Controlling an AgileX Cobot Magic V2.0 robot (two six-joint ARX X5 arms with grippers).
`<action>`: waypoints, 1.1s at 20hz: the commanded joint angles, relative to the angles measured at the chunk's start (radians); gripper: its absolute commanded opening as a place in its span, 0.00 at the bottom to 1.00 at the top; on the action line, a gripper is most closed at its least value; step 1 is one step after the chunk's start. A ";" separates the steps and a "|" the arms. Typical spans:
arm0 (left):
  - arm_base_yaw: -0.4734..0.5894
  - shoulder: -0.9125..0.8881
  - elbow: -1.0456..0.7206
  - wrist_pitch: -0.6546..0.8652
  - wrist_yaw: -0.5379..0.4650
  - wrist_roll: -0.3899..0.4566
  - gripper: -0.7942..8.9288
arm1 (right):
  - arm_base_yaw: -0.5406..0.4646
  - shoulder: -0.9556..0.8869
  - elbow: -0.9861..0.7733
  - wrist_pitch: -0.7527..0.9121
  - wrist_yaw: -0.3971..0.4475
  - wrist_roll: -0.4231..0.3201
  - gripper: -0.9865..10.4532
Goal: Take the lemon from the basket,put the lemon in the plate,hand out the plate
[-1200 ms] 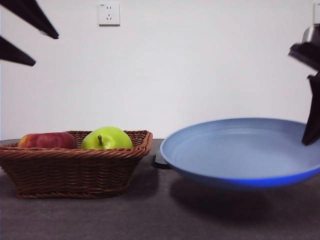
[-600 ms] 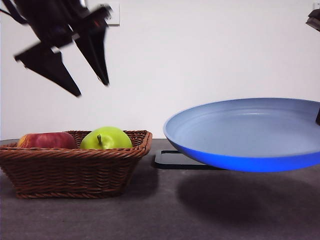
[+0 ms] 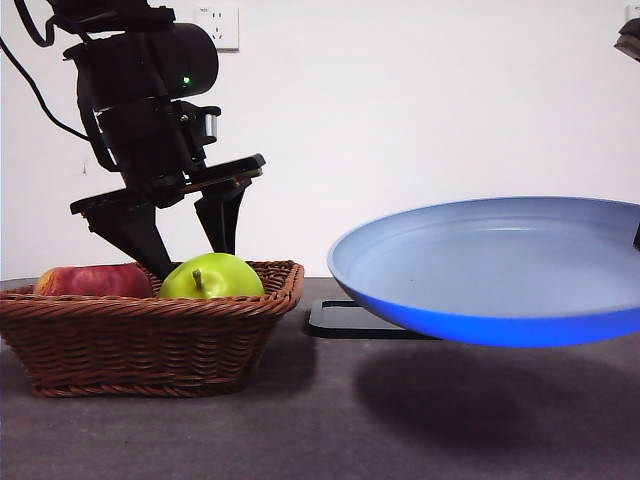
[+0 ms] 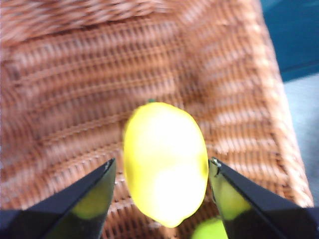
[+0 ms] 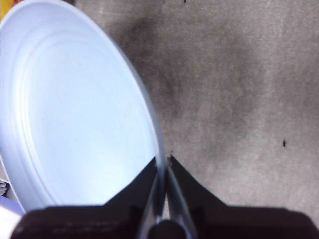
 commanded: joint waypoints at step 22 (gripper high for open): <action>-0.044 -0.203 0.075 -0.023 0.087 0.190 0.26 | 0.002 0.039 0.010 0.095 -0.008 0.119 0.09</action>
